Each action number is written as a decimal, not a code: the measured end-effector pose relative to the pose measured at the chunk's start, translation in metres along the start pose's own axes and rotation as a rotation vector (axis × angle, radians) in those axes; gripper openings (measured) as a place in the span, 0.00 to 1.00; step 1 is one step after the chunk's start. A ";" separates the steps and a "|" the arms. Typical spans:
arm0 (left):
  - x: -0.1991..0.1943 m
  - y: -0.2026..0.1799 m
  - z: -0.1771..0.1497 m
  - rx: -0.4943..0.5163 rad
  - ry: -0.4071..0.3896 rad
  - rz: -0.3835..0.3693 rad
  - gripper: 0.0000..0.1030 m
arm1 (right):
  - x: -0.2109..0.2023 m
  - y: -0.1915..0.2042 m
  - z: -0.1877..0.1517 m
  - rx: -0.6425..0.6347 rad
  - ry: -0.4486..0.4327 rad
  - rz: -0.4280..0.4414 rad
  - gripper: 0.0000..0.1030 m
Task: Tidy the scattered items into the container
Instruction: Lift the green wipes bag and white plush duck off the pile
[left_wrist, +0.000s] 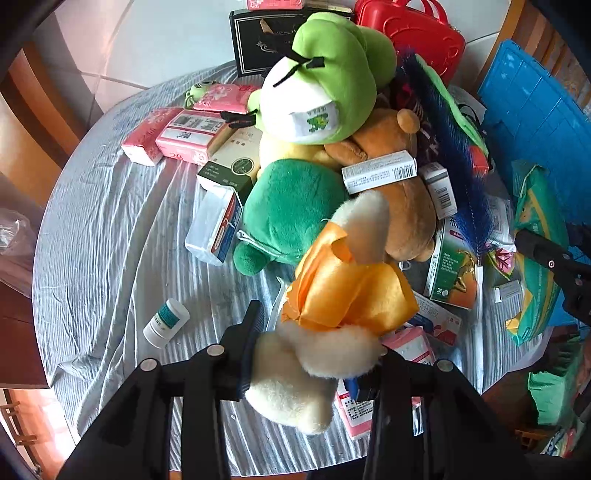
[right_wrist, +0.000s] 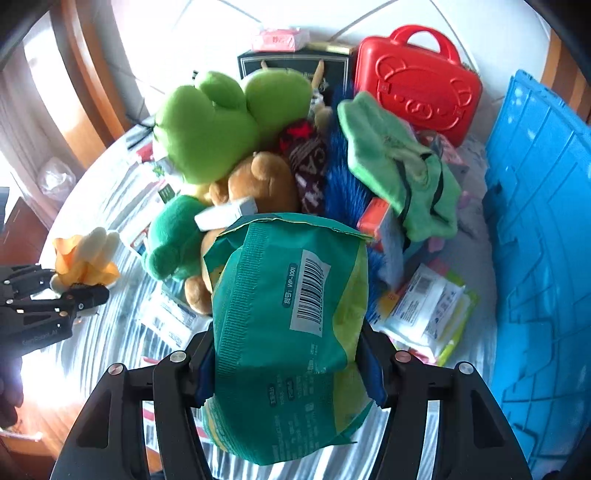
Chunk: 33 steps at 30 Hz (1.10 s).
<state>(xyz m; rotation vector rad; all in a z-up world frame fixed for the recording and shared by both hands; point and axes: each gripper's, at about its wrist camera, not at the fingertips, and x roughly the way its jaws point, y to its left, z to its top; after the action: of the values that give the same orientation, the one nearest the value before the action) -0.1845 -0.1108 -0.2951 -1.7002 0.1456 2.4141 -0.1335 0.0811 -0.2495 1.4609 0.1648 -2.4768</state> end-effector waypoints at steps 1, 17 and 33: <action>-0.004 -0.001 0.003 -0.001 -0.008 0.004 0.36 | -0.004 -0.001 0.003 0.002 -0.012 0.003 0.60; -0.075 -0.024 0.031 -0.025 -0.144 0.020 0.36 | -0.086 -0.018 0.034 -0.001 -0.159 0.058 0.60; -0.122 -0.073 0.049 -0.031 -0.228 0.048 0.36 | -0.138 -0.041 0.043 -0.034 -0.247 0.099 0.60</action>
<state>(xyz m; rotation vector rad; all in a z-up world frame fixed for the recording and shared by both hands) -0.1743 -0.0421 -0.1617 -1.4349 0.1180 2.6355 -0.1176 0.1331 -0.1097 1.1095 0.0838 -2.5327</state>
